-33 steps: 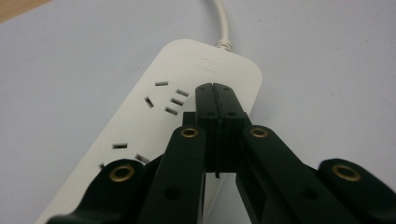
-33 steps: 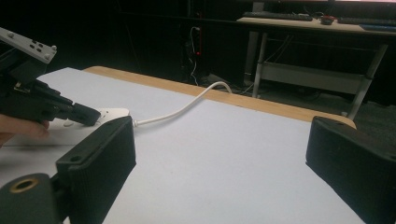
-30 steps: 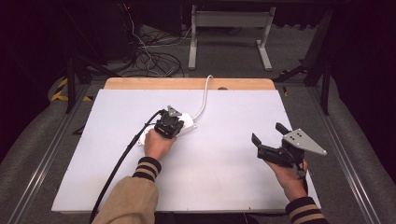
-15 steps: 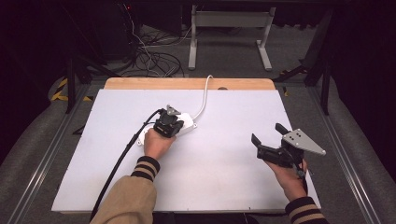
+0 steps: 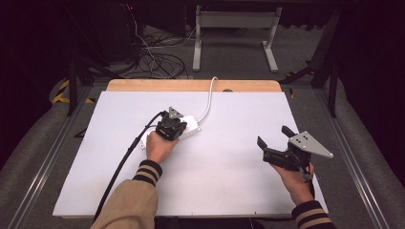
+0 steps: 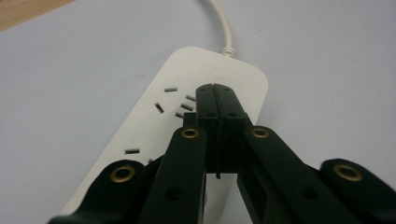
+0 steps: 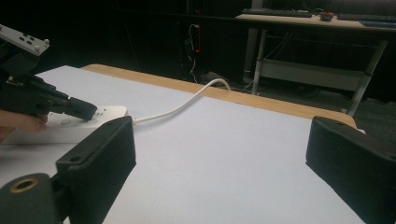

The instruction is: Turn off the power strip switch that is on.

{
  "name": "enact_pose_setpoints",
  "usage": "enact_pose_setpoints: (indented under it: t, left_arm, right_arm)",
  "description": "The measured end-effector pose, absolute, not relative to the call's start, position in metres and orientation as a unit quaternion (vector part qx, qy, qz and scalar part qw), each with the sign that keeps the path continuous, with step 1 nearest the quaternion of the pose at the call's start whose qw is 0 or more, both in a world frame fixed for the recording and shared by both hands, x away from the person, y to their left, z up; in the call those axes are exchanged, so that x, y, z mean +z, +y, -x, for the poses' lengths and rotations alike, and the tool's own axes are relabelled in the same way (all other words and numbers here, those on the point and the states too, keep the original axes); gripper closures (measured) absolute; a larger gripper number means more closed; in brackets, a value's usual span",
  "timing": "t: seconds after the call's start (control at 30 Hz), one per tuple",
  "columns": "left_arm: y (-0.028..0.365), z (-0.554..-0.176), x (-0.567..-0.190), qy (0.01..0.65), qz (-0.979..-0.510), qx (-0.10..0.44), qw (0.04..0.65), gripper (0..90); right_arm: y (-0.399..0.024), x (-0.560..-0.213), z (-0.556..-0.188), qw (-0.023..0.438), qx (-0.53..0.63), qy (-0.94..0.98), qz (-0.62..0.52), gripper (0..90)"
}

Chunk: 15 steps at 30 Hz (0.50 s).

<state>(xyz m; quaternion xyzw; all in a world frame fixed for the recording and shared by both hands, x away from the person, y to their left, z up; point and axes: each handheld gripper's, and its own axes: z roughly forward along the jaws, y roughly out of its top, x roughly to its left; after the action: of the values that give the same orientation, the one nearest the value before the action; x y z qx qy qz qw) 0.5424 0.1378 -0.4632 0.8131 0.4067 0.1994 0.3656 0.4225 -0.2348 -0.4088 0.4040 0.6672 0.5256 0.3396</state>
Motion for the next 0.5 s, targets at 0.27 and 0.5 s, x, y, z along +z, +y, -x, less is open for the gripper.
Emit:
enact_pose_setpoints:
  t: [0.27,0.5]
  left_arm:
    - [0.163,-0.525,-0.422,0.393,-0.765,0.253,0.443,89.8]
    - [0.224,-0.477,-0.372,0.402,-0.7,0.335,0.486,89.8]
  right_arm:
    - [-0.236,-0.408,-0.422,0.34,0.527,0.665,-0.406,8.8]
    - [-0.238,-0.406,-0.42,0.344,0.53,0.659,-0.408,8.8]
